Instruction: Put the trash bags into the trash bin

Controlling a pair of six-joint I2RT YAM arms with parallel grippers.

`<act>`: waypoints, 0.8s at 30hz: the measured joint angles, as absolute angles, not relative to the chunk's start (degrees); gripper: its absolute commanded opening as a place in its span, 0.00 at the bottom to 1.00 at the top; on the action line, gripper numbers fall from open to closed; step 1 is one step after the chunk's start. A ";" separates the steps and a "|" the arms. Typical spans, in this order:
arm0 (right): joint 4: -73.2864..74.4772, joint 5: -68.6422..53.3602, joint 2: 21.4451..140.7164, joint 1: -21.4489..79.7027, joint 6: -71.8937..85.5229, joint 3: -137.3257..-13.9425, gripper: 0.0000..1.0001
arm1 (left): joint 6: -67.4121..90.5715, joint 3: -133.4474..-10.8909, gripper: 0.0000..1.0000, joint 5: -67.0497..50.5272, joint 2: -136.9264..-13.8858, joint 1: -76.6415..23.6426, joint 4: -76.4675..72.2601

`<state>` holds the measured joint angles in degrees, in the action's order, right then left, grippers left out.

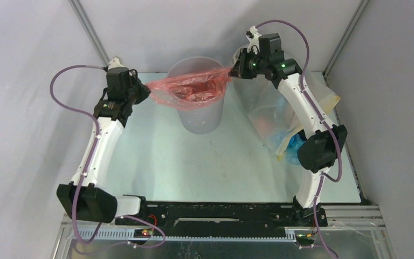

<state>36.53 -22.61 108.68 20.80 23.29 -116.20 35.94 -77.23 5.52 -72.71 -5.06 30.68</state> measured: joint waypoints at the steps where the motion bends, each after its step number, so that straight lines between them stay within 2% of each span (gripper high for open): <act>1: 36.64 -22.61 108.84 20.51 23.27 -116.20 0.35 | 35.90 -77.23 0.00 5.17 -73.63 -5.06 29.65; 5: 36.71 -23.27 108.79 19.73 22.63 -116.64 0.54 | 35.42 -77.23 0.00 3.16 -74.87 -5.06 27.62; 11: 36.16 -25.76 105.30 20.73 23.51 -114.91 0.70 | 33.85 -75.29 0.00 1.80 -73.28 -5.04 25.34; 16: 35.73 -26.11 100.95 23.42 24.49 -112.53 0.71 | 33.06 -73.01 0.00 1.17 -71.70 -4.99 24.88; 21: 38.33 -23.97 103.31 26.76 25.15 -116.73 0.62 | 32.91 -72.14 0.00 0.99 -70.67 -4.99 24.71; 24: 40.25 -20.71 105.82 28.45 25.02 -119.17 0.61 | 32.80 -71.85 0.00 0.43 -70.32 -4.99 24.56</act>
<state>40.25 -20.71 105.82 28.45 25.02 -119.17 32.80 -71.85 0.43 -70.32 -4.99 24.56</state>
